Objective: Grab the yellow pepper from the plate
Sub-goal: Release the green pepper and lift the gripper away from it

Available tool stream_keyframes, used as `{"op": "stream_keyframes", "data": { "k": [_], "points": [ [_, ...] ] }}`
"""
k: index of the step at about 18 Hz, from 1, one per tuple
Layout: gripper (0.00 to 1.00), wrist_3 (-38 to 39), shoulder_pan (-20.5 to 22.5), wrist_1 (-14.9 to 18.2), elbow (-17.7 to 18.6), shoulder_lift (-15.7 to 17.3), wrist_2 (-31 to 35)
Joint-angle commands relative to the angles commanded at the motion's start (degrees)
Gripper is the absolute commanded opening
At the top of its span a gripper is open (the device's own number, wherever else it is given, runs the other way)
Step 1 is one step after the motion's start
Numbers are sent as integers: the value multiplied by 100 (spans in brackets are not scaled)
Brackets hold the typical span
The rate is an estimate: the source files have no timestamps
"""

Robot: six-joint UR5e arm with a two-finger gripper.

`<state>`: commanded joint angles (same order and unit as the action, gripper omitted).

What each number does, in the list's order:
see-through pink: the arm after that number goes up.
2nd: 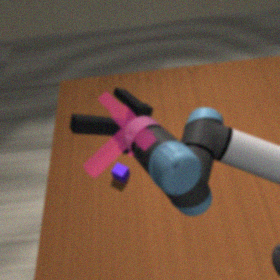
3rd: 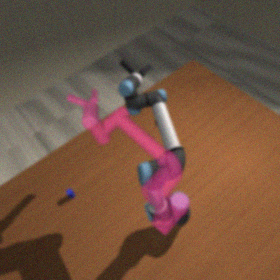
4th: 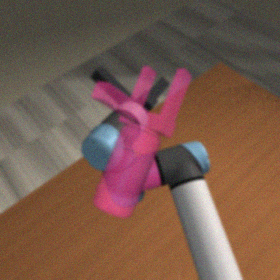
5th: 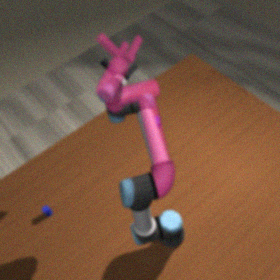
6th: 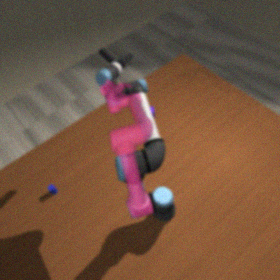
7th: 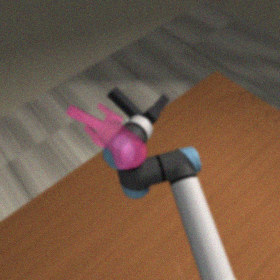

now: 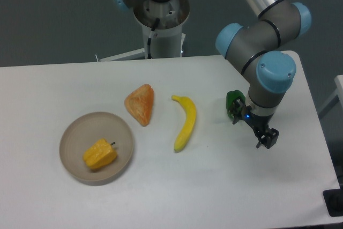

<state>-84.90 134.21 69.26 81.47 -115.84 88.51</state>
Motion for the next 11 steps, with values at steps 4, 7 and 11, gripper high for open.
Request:
{"op": "stream_keyframes", "data": {
  "k": [4, 7, 11],
  "points": [
    [100, 52, -61, 44, 0, 35, 9],
    [100, 123, -367, 114, 122, 158, 18],
    [100, 622, -842, 114, 465, 465, 18]
  ]
}}
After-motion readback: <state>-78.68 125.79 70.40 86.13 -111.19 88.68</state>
